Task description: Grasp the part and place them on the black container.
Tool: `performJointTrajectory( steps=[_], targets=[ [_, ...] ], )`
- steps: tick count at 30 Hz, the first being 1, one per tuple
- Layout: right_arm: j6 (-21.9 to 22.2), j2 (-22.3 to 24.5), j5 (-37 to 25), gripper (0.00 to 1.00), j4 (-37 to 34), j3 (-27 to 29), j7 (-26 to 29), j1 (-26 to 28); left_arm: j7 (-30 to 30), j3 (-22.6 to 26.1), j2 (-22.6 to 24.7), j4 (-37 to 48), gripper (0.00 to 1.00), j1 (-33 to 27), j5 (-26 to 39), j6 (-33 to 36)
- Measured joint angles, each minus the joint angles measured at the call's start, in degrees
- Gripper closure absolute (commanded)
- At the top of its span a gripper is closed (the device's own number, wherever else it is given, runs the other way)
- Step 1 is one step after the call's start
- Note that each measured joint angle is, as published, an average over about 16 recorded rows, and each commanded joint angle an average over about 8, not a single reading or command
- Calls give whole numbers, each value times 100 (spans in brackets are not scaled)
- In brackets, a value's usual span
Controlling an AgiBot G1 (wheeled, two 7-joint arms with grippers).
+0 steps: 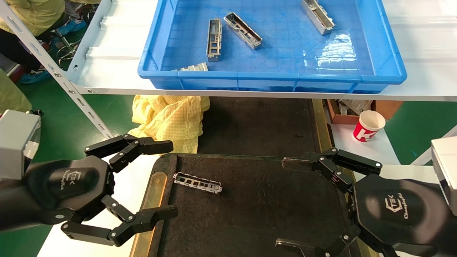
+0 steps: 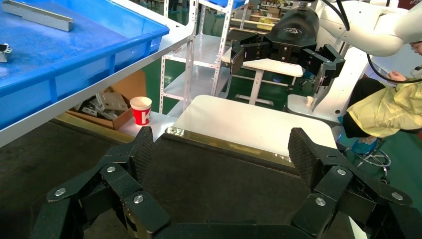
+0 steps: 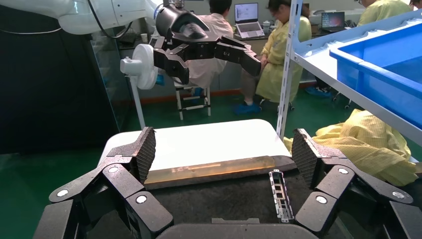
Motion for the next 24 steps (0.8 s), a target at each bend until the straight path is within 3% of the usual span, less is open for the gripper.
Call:
performJointTrajectory(
  steps=[24],
  targets=[
    [4,-7,-6,0,-12,-9,-5,7,0,0,0,0,0,0,0,0]
  ],
)
